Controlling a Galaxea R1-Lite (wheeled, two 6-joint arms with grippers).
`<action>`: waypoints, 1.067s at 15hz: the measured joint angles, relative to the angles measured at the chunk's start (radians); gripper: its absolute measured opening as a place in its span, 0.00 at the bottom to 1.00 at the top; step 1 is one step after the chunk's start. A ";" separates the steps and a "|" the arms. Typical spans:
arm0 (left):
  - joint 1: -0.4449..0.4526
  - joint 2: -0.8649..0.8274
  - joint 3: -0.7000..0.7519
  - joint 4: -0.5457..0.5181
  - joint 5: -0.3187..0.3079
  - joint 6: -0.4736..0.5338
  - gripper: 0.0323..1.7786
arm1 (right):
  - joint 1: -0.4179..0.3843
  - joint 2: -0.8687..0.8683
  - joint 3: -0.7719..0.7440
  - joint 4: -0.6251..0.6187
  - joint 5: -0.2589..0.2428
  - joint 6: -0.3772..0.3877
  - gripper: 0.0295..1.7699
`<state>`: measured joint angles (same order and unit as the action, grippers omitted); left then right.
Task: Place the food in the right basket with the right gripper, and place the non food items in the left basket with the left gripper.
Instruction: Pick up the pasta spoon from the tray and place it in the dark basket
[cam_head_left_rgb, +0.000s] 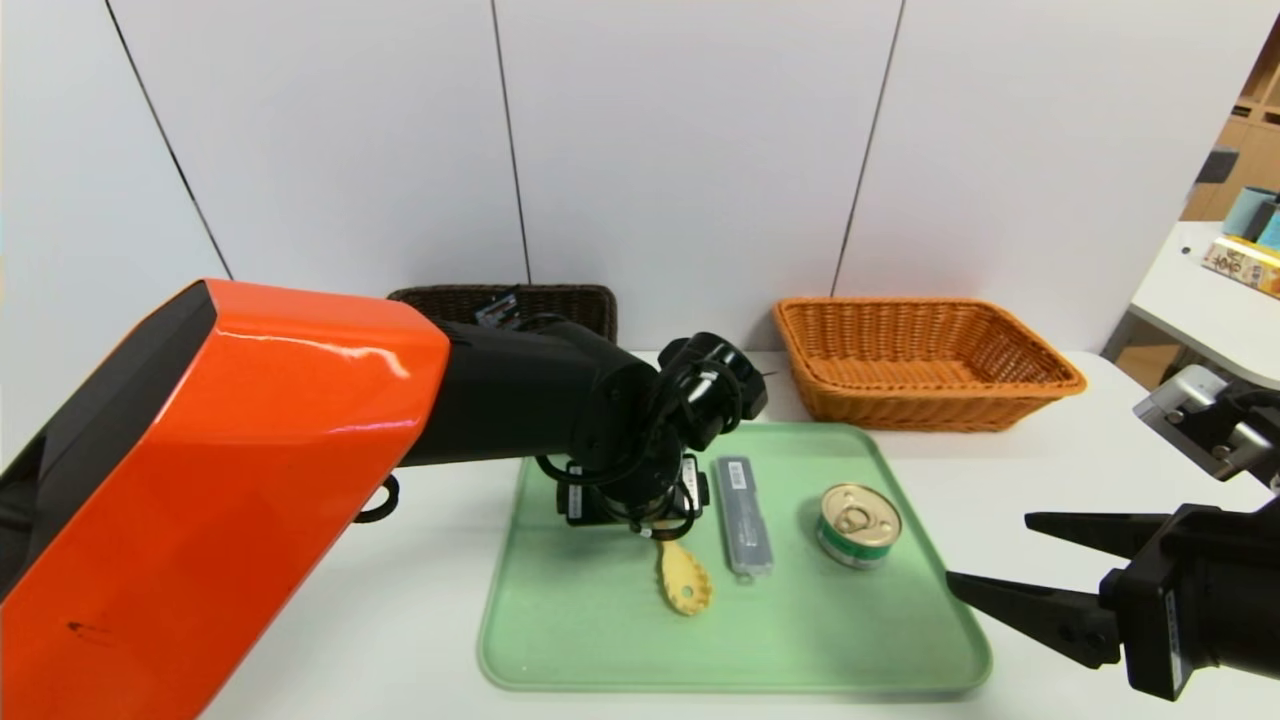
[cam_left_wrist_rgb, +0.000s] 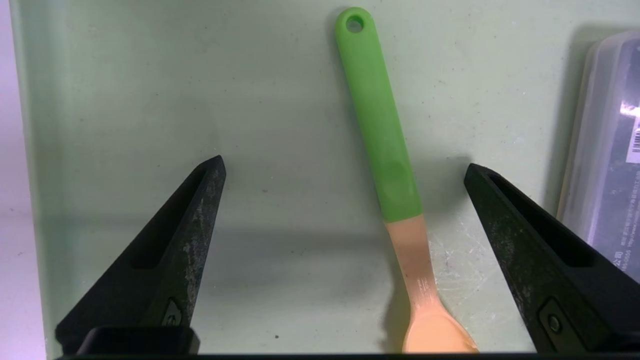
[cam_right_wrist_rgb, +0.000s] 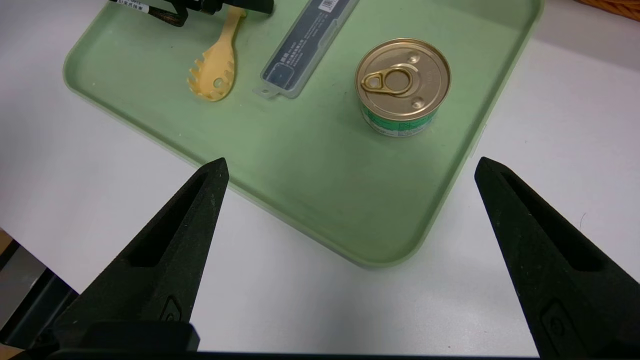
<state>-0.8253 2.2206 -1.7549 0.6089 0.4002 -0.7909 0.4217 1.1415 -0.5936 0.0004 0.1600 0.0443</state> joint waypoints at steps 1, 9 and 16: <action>0.000 0.000 0.000 0.000 -0.001 0.000 0.95 | 0.000 0.000 0.000 0.000 0.000 0.000 0.96; -0.003 -0.001 0.006 0.002 -0.002 -0.001 0.24 | 0.000 0.002 -0.004 0.000 0.000 -0.001 0.96; -0.003 -0.006 0.003 0.006 -0.003 -0.001 0.06 | 0.000 0.003 -0.006 0.000 0.000 0.000 0.96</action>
<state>-0.8283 2.2145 -1.7515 0.6147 0.3977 -0.7917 0.4213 1.1440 -0.5998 0.0000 0.1600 0.0440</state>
